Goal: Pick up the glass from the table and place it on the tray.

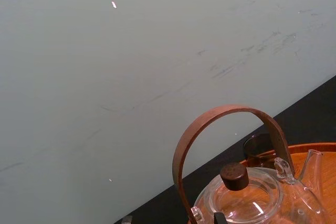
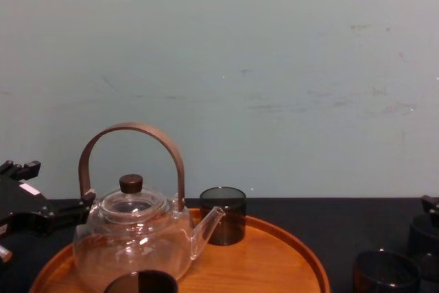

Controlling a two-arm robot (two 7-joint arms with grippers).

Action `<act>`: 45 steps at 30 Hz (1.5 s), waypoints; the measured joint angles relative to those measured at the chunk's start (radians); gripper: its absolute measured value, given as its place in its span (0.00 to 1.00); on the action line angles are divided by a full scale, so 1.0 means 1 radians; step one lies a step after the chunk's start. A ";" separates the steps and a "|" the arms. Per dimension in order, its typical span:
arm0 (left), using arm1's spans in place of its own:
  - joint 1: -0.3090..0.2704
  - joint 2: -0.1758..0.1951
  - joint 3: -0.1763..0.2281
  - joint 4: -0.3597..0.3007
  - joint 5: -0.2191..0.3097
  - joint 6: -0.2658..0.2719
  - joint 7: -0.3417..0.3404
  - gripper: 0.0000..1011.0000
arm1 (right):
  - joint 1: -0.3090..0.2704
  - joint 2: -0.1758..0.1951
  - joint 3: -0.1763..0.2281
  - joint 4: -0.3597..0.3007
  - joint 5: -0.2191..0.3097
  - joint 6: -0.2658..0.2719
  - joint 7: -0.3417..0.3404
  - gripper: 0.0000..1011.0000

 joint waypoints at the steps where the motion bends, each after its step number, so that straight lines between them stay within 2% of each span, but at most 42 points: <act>1: 0.000 0.000 0.000 0.000 0.000 0.000 0.000 1.00 | 0.000 0.000 0.000 0.000 0.000 0.000 0.000 0.99; 45: 0.000 0.000 0.000 0.000 0.000 0.000 0.000 1.00 | 0.000 0.000 0.000 0.000 0.000 0.000 0.000 0.99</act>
